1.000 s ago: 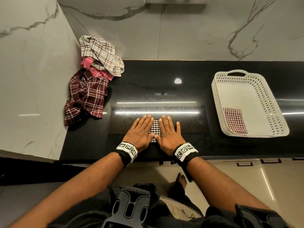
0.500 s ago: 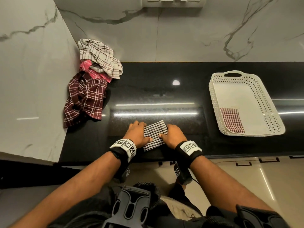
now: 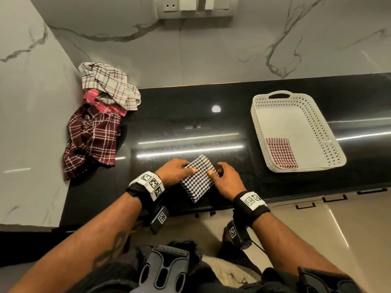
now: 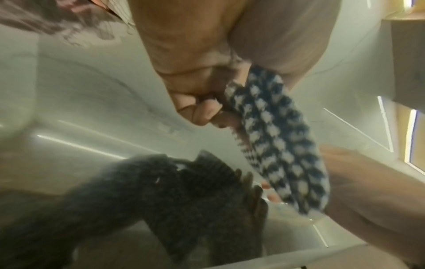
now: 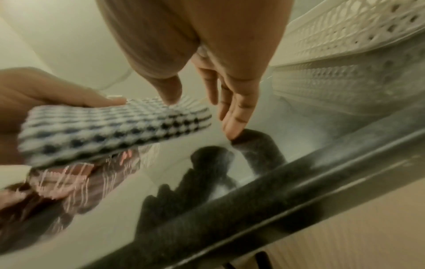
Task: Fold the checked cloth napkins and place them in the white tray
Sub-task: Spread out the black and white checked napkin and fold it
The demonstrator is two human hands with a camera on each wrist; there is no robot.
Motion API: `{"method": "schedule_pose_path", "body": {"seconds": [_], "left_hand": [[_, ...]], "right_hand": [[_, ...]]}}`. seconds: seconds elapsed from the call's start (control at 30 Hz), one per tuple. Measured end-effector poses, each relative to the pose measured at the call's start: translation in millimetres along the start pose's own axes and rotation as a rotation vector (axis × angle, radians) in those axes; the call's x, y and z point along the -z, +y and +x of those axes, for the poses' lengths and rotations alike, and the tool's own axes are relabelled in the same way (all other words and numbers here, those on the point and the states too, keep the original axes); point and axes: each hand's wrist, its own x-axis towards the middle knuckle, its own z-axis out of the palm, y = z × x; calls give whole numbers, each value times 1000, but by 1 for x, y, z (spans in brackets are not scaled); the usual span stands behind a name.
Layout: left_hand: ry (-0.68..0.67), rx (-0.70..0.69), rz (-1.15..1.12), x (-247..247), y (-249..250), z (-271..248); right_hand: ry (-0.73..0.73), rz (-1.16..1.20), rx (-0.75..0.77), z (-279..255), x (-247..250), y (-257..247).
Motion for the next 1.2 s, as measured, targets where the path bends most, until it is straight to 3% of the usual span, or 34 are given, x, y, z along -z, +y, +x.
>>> {"method": "schedule_pose_path", "body": {"seconds": [0.1, 0.2, 0.33, 0.4, 0.6, 0.77, 1.07, 1.2], "left_hand": [[83, -117, -260, -14, 31, 13], [62, -170, -353, -33, 78, 34], [-81, -157, -431, -60, 137, 78], [-74, -175, -434, -76, 164, 98], [36, -149, -79, -122, 233, 155], [128, -87, 442, -139, 243, 182], [190, 56, 664, -151, 234, 192], [208, 25, 748, -153, 232, 189]], "right_hand": [[17, 253, -95, -8, 28, 5], [29, 594, -79, -16, 71, 3], [90, 541, -11, -11, 145, 23], [68, 487, -6, -7, 176, 43], [181, 385, -126, 19, 234, 106], [90, 43, -153, 46, 251, 126], [-79, -234, -170, 69, 241, 129], [-131, -331, -205, 76, 235, 135]]}}
